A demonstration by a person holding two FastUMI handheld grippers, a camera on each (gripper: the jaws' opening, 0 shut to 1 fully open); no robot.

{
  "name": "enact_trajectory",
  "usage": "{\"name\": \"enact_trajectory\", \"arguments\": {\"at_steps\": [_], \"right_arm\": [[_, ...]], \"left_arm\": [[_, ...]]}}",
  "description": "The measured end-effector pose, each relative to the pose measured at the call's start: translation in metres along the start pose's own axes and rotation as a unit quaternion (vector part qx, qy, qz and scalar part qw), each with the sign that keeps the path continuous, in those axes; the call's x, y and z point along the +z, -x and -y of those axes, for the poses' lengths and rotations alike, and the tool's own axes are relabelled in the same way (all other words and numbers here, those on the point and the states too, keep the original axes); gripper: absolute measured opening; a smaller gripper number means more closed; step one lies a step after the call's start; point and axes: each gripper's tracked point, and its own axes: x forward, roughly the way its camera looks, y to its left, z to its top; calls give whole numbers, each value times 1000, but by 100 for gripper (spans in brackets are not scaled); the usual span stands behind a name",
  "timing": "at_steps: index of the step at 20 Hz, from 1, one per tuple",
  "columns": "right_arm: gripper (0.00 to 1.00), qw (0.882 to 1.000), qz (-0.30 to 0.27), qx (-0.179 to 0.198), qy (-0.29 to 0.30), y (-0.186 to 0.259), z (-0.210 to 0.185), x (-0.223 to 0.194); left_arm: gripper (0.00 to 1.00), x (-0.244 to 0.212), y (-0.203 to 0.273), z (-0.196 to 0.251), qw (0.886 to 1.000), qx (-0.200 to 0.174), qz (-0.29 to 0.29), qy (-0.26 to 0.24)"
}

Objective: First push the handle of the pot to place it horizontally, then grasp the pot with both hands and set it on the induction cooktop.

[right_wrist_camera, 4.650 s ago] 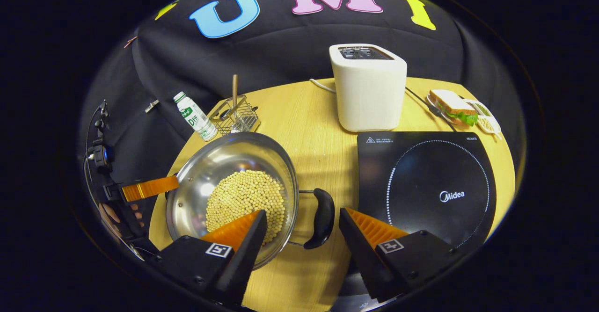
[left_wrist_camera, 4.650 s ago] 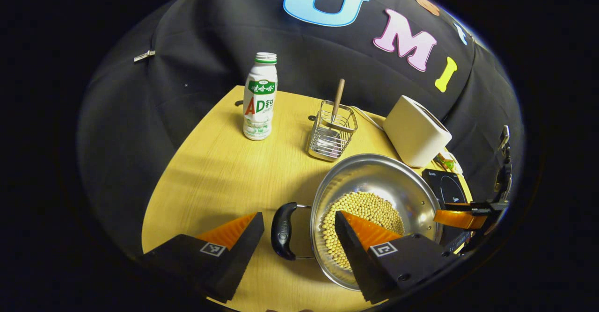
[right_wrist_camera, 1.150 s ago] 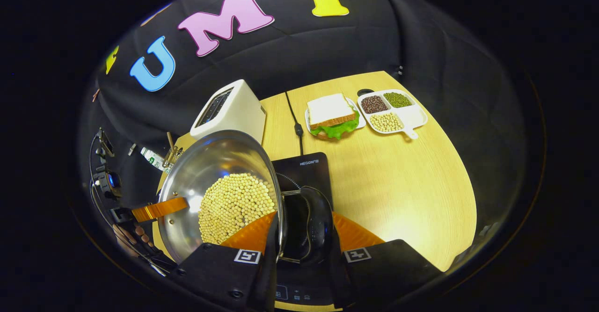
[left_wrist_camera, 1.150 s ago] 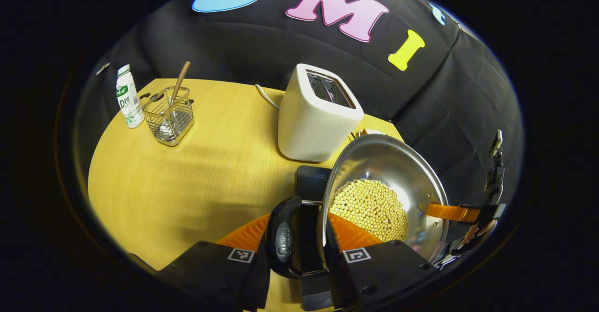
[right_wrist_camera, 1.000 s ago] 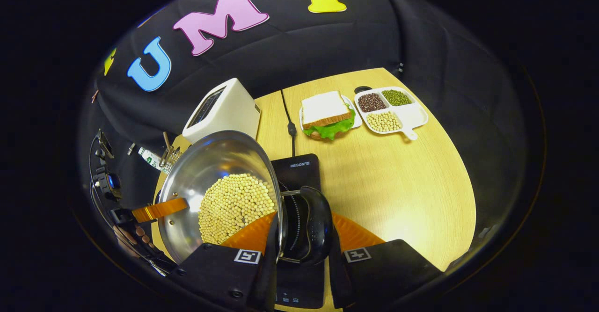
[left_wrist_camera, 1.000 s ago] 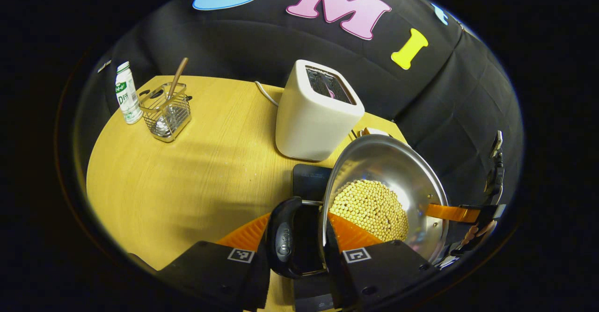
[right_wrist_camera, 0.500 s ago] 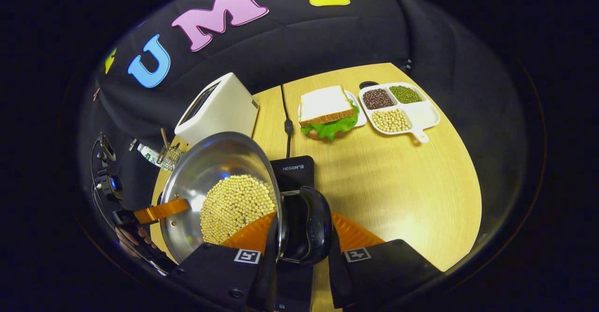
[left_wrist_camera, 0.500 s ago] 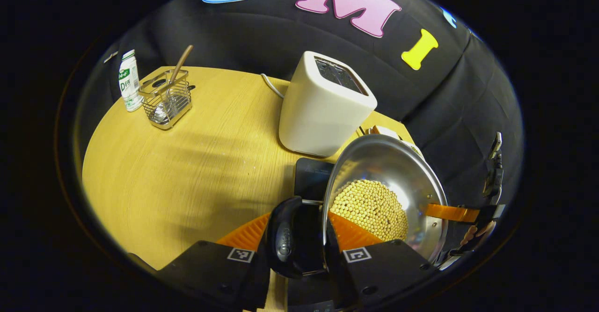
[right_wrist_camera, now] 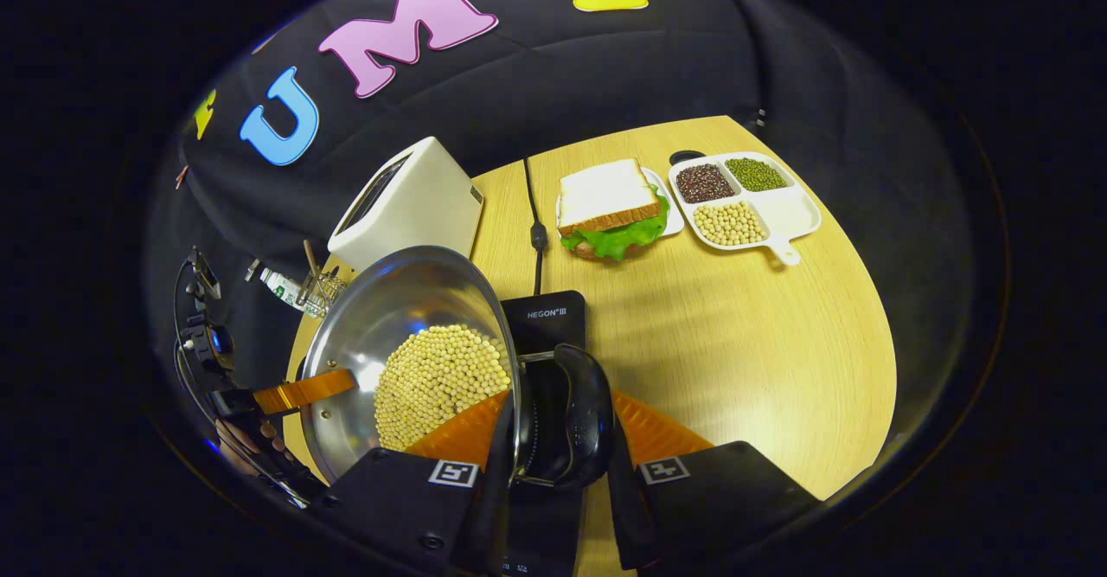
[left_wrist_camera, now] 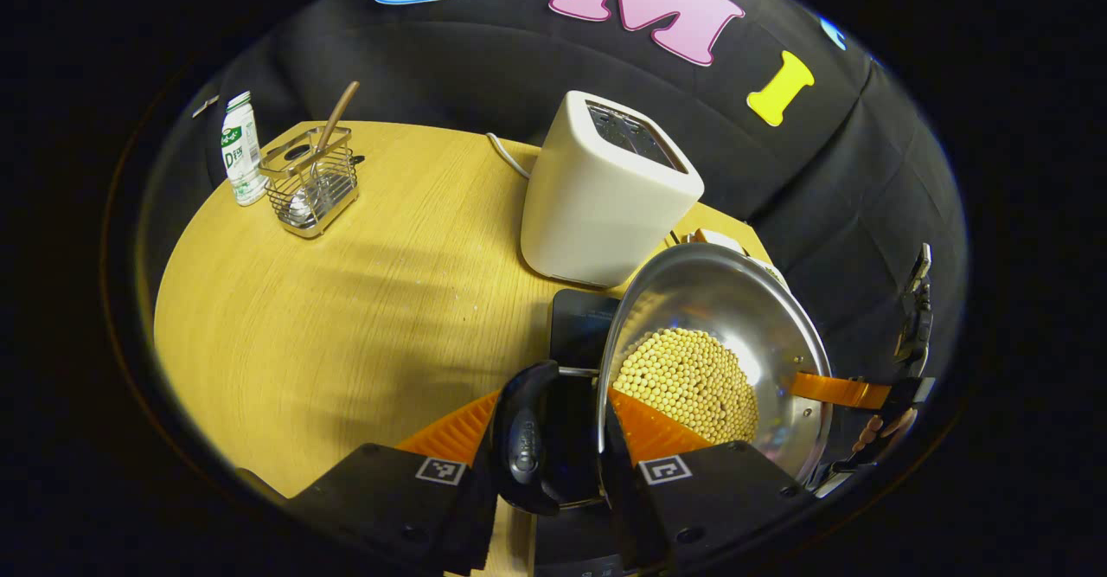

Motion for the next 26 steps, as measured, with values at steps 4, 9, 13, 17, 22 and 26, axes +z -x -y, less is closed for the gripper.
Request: {"name": "enact_trajectory", "arguments": {"at_steps": [4, 9, 13, 17, 22, 26], "right_arm": [[55, 1000, 1, 1, -1, 0, -1, 1], [63, 1000, 10, -11, 24, 7, 5, 0], [99, 999, 32, -18, 26, 20, 9, 7], [99, 997, 68, -27, 30, 43, 3, 16], [99, 987, 138, -46, 64, 88, -13, 38], [99, 969, 218, -59, 106, 143, -38, 66]], "left_arm": [[62, -4, -1, -2, 999, 35, -16, -17], [79, -7, 2, 0, 998, 53, -17, -20], [96, -7, 14, -4, 998, 57, -15, 7], [96, 4, 40, -4, 998, 59, 12, 6], [96, 30, 90, 2, 995, 60, 78, -23], [96, 55, 151, 10, 986, 58, 153, -37]]}}
